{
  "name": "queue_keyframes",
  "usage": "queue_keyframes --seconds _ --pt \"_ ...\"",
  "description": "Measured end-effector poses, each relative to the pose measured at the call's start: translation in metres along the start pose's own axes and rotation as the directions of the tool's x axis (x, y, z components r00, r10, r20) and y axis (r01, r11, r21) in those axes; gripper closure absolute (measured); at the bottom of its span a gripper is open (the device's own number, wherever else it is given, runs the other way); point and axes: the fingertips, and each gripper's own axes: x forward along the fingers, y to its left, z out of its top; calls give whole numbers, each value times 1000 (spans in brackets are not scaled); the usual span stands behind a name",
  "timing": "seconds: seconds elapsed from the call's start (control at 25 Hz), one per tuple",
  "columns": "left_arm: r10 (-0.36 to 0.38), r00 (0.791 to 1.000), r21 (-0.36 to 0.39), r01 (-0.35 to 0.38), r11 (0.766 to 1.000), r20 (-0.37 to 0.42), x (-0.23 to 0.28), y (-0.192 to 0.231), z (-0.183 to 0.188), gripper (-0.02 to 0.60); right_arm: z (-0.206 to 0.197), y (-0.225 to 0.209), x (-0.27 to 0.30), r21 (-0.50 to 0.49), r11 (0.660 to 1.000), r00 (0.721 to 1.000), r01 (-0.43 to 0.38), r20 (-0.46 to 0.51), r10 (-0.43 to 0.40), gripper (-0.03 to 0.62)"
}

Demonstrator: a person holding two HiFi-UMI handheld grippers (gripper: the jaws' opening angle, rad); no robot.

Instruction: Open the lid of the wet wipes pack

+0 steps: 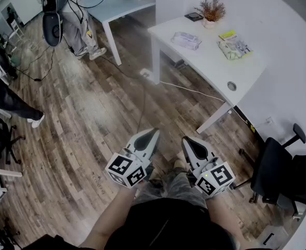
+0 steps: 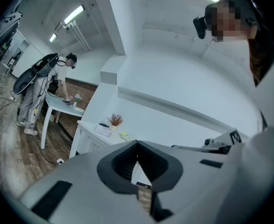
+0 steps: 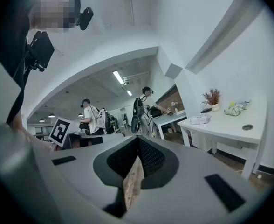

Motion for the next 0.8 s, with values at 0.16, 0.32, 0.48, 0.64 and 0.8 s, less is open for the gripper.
queue_keyframes --seconds 0.16,0.32,0.48,0.64,0.8 --pt "8 1000 2 -8 1000 -3 -4 0 0 571 0 5 1 6 1000 1000 -11 9 11 574" --pt "11 1000 23 -11 1000 0 -8 3 4 571 3 10 7 -12 1000 1000 -18 13 18 574" --pt "16 1000 10 -16 1000 2 -9 11 3 571 3 13 11 -23 1000 1000 -15 8 15 574" --pt "39 999 -17 -40 999 -13 -3 26 -3 571 -3 -3 15 -10 1000 1000 11 -14 -11 574" --pt "64 998 -37 -65 997 -17 17 53 -5 571 -4 -34 34 11 1000 1000 27 -12 -27 574"
